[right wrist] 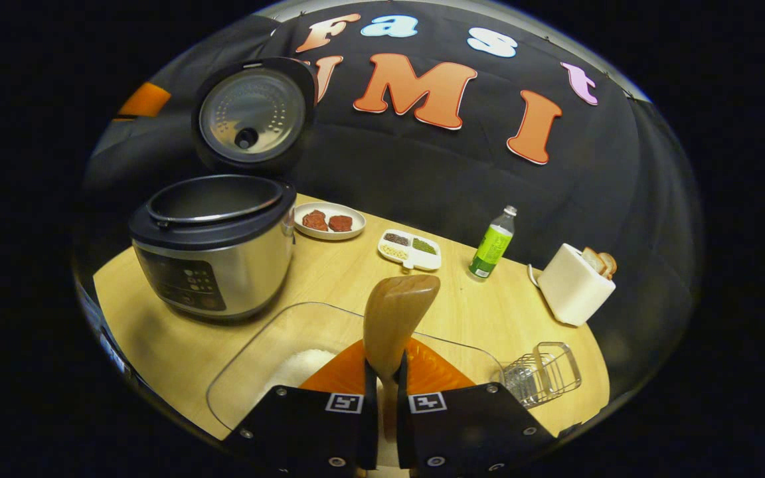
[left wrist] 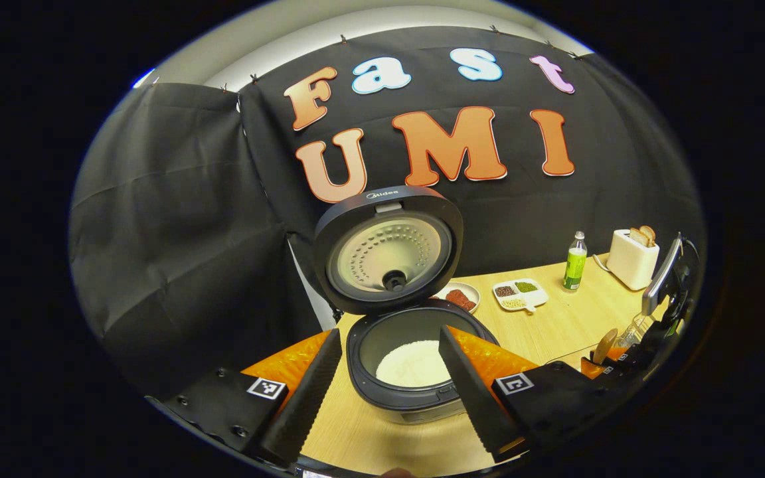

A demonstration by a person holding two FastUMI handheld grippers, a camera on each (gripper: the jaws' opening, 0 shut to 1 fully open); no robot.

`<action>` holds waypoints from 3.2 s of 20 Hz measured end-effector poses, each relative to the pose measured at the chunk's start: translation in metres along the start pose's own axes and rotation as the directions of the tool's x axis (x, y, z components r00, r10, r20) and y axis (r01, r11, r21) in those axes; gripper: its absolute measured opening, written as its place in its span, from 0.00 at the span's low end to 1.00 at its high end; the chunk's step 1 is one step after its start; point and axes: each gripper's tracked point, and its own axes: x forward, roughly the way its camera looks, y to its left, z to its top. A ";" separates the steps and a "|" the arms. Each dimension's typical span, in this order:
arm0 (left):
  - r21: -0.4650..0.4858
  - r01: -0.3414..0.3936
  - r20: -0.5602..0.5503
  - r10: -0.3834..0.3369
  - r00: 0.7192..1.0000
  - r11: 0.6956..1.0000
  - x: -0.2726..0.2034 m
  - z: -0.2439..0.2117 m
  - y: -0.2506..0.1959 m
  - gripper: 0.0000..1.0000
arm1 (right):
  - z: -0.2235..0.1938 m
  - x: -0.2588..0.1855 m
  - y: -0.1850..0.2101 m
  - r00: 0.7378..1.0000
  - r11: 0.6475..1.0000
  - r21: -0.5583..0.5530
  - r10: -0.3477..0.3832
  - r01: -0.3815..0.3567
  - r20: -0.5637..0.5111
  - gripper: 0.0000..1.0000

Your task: Close the left gripper, press the button to open the rice cooker; take a wooden spoon from the chopstick holder with the right hand, scoop a spoonful of rice and pour it into the rice cooker, then put the wooden spoon back into the chopstick holder.

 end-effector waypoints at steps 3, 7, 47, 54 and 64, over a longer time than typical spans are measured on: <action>-0.017 -0.009 -0.019 0.009 1.000 1.000 0.002 -0.008 0.006 0.99 | -0.006 0.000 0.022 0.995 0.985 0.150 0.094 -0.087 -0.044 0.11; -0.030 -0.029 -0.039 0.027 0.999 0.999 0.002 -0.014 0.017 0.99 | -0.005 0.003 0.030 0.990 0.972 0.210 0.125 -0.108 -0.067 0.11; 0.019 0.104 -0.001 -0.104 0.995 0.994 -0.009 -0.002 -0.050 0.91 | 0.003 -0.020 -0.078 0.950 0.481 0.851 0.305 -0.212 0.064 0.11; 0.003 0.109 0.024 -0.109 0.994 0.994 -0.013 0.008 -0.058 0.99 | 0.030 -0.030 -0.093 0.928 0.348 0.893 0.335 -0.285 0.165 0.10; -0.031 0.080 0.058 -0.078 0.995 0.996 -0.021 0.013 -0.044 0.99 | 0.117 -0.039 -0.086 0.858 0.160 0.886 0.373 -0.435 0.353 0.10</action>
